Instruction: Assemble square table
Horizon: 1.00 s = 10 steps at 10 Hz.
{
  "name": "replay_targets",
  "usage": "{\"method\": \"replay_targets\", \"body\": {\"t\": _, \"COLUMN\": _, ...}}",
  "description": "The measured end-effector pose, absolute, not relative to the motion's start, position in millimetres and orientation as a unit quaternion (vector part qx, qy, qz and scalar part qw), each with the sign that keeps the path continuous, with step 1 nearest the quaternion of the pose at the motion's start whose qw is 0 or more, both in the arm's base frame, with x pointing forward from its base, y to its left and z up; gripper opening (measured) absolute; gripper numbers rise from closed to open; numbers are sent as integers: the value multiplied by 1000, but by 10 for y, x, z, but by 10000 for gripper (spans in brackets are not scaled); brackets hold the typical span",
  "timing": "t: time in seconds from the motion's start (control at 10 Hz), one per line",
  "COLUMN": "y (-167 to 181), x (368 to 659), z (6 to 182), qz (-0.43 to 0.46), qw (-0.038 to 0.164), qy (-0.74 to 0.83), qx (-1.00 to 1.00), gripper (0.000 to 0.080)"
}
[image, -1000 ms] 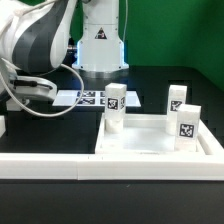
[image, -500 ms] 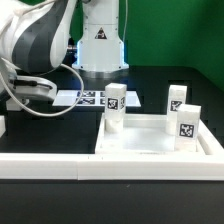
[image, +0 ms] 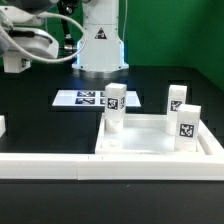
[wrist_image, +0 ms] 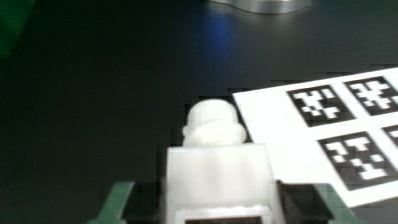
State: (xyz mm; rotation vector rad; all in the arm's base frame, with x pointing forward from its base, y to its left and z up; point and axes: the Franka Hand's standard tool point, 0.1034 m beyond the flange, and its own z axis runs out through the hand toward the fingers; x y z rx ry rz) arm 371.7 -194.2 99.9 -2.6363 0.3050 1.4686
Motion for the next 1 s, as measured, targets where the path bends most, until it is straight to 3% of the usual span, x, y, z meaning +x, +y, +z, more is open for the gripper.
{"method": "replay_targets", "body": {"t": 0.2, "y": -1925, "x": 3827, "z": 1010, "qz": 413, "qw": 43, "qy": 88, "qx": -905, "gripper": 288}}
{"method": "replay_targets", "body": {"t": 0.5, "y": -1389, "x": 4556, "z": 1479, "qz": 283, "qw": -5, "qy": 122, "qx": -951, "gripper": 290}}
{"method": "replay_targets", "body": {"t": 0.7, "y": -1074, "x": 4857, "z": 1716, "qz": 246, "qw": -23, "qy": 132, "qx": -960, "gripper": 290}}
{"method": "replay_targets", "body": {"t": 1.0, "y": -1052, "x": 4942, "z": 1638, "qz": 136, "qw": -18, "qy": 120, "qx": -983, "gripper": 290}}
